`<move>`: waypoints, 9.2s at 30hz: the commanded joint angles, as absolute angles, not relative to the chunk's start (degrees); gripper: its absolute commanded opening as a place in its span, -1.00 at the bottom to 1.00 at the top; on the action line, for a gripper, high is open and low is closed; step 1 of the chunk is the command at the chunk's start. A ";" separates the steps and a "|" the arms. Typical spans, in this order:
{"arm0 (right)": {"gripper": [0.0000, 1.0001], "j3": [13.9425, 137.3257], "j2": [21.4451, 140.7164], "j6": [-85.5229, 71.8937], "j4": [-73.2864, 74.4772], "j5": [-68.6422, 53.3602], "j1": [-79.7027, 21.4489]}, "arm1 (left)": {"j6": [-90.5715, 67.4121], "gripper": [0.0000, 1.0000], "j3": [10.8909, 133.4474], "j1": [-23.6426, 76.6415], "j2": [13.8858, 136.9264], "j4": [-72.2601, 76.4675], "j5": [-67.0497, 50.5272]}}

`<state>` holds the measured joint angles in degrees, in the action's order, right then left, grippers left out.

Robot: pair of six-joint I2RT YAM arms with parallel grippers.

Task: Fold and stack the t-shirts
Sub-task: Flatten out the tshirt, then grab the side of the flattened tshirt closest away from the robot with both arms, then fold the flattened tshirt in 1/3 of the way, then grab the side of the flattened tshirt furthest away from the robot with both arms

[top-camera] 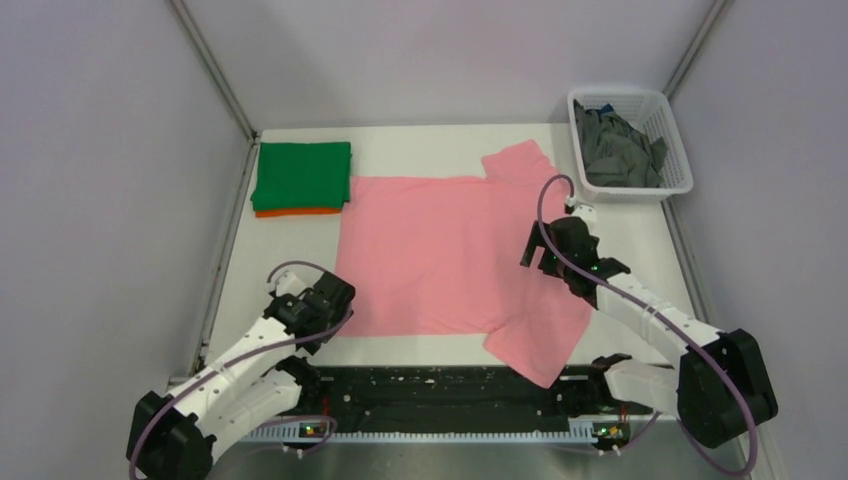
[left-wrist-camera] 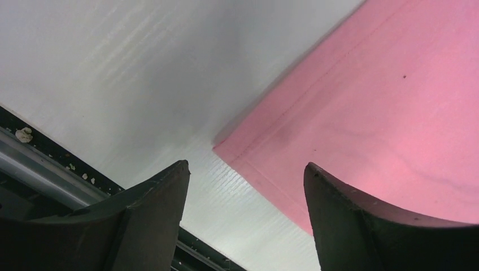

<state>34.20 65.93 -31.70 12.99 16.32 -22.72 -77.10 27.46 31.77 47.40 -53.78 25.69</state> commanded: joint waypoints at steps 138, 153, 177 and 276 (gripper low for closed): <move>-1.00 54.56 59.25 -30.76 41.67 18.04 -28.78 | -62.60 -1.00 41.32 19.91 54.11 -39.39 22.43; -1.00 59.41 69.10 -21.69 32.41 12.06 -18.72 | -57.00 -1.00 50.61 13.20 68.70 -35.68 18.65; 0.66 68.00 92.01 -13.89 13.84 8.87 -8.39 | -53.12 0.98 78.80 4.34 97.62 -40.77 7.56; 0.98 28.01 37.14 -27.91 22.16 13.24 -20.56 | -44.53 0.20 76.18 9.00 108.17 -32.78 25.42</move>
